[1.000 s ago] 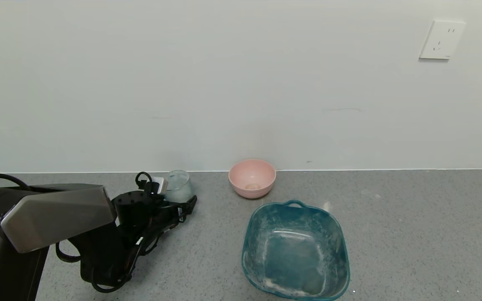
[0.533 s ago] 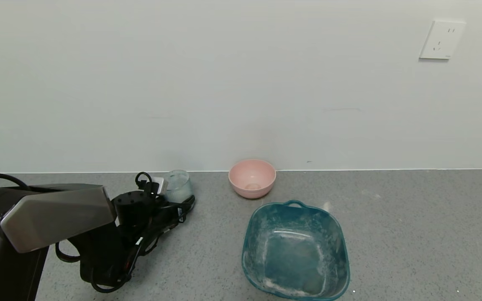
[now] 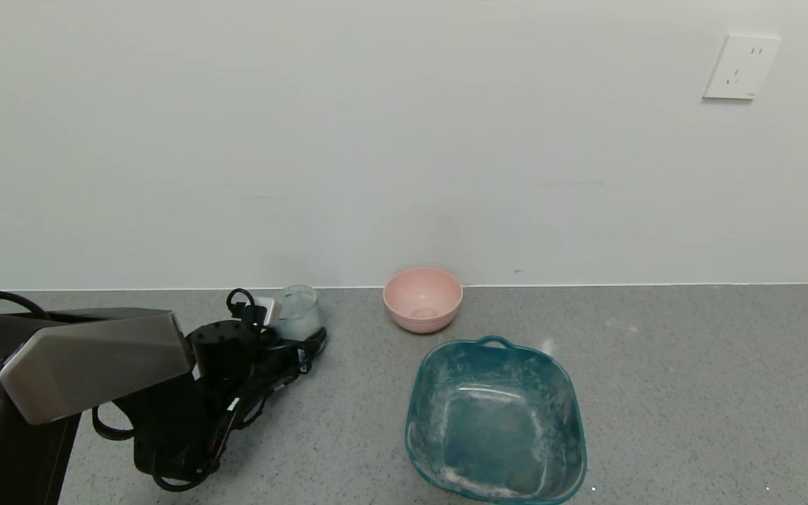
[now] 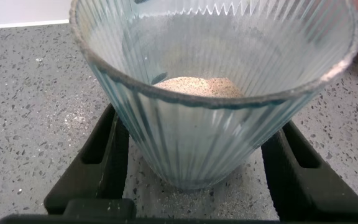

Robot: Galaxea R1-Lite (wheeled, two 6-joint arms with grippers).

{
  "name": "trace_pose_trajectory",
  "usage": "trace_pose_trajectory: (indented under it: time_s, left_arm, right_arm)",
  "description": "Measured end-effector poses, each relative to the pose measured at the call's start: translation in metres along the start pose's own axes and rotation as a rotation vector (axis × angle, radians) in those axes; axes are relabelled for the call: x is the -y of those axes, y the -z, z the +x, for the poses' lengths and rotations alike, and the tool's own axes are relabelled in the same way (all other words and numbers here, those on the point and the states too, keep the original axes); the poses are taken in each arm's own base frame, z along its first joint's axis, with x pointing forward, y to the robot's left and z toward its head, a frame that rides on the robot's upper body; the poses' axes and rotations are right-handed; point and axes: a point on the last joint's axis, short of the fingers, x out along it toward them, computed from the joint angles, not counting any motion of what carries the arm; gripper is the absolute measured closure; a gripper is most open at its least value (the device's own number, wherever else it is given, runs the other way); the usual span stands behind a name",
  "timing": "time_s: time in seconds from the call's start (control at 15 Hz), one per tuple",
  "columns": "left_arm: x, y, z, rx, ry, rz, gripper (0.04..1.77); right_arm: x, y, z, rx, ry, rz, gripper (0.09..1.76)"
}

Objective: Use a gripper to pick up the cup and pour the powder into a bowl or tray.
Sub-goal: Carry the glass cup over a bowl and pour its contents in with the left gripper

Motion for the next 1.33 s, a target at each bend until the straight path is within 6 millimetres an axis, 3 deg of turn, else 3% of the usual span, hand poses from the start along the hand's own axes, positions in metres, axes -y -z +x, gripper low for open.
trace_pose_trajectory:
  time_s: [0.53, 1.33]
  left_arm:
    - [0.003, -0.009, -0.006, -0.019, -0.012, 0.009, 0.55]
    - [0.028, -0.075, -0.034, -0.076, 0.008, 0.118, 0.55]
  right_arm:
    - [0.0, 0.0, 0.0, 0.0, 0.0, 0.0, 0.14]
    - [0.0, 0.0, 0.0, 0.0, 0.0, 0.0, 0.14]
